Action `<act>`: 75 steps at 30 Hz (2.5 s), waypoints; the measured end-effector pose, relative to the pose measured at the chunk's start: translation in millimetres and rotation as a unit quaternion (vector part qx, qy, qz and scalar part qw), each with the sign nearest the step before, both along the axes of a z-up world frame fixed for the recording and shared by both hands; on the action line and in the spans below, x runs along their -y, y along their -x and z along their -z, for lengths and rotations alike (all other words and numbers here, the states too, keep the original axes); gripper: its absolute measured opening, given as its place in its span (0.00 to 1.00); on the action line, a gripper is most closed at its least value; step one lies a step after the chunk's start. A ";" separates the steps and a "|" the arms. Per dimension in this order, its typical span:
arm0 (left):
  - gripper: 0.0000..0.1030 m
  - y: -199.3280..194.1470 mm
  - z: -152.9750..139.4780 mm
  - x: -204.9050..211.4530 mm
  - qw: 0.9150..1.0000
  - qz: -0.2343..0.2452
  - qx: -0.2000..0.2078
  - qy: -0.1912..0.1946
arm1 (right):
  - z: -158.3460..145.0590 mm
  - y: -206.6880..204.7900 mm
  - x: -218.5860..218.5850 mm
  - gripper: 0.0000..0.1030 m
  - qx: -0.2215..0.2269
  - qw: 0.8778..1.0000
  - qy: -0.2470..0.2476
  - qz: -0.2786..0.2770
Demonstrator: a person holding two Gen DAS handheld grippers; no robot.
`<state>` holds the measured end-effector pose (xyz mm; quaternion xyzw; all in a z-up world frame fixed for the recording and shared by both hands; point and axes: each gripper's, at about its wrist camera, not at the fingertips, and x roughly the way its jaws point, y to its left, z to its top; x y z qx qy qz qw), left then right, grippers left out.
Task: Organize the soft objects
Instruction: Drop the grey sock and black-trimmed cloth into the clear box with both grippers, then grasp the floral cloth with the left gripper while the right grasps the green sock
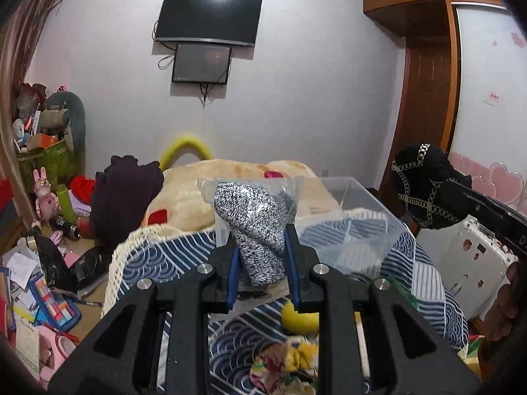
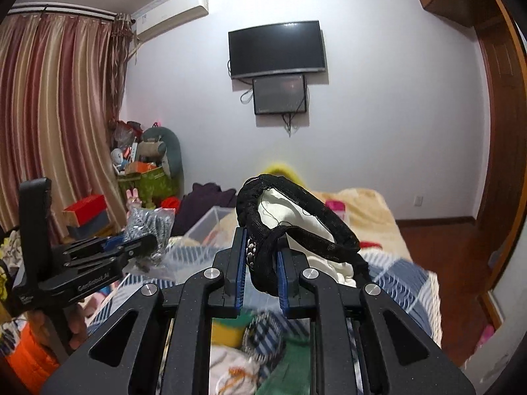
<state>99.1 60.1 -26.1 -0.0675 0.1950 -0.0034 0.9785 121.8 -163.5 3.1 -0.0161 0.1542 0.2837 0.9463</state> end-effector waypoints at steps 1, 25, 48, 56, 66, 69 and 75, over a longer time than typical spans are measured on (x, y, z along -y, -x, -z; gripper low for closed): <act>0.23 -2.0 -2.1 -0.1 1.000 -0.002 0.001 -0.002 | -0.3 -4.3 -2.5 0.14 0.001 1.000 0.001 0.000; 0.24 -108.1 43.4 15.3 0.990 0.022 -0.131 -0.039 | 66.1 -92.0 -40.8 0.15 -0.159 0.982 0.097 -0.027; 0.99 -43.0 -3.3 18.9 0.998 -0.002 -0.046 -0.030 | 8.7 -39.4 5.3 0.82 -0.057 0.995 0.077 0.034; 1.00 -11.5 24.8 21.4 0.997 0.006 -0.071 -0.034 | 29.9 -14.1 28.9 0.82 -0.066 0.992 0.092 0.056; 1.00 3.5 82.3 22.3 0.991 0.006 -0.130 -0.023 | 83.7 -13.5 41.3 0.81 -0.159 0.980 0.106 0.058; 1.00 9.5 88.3 23.4 0.991 0.011 -0.130 -0.022 | 93.8 -13.5 43.1 0.78 -0.173 0.977 0.111 0.050; 0.83 17.4 93.1 23.3 0.992 0.028 -0.119 0.003 | 102.2 -13.0 41.2 0.40 -0.196 0.974 0.114 0.027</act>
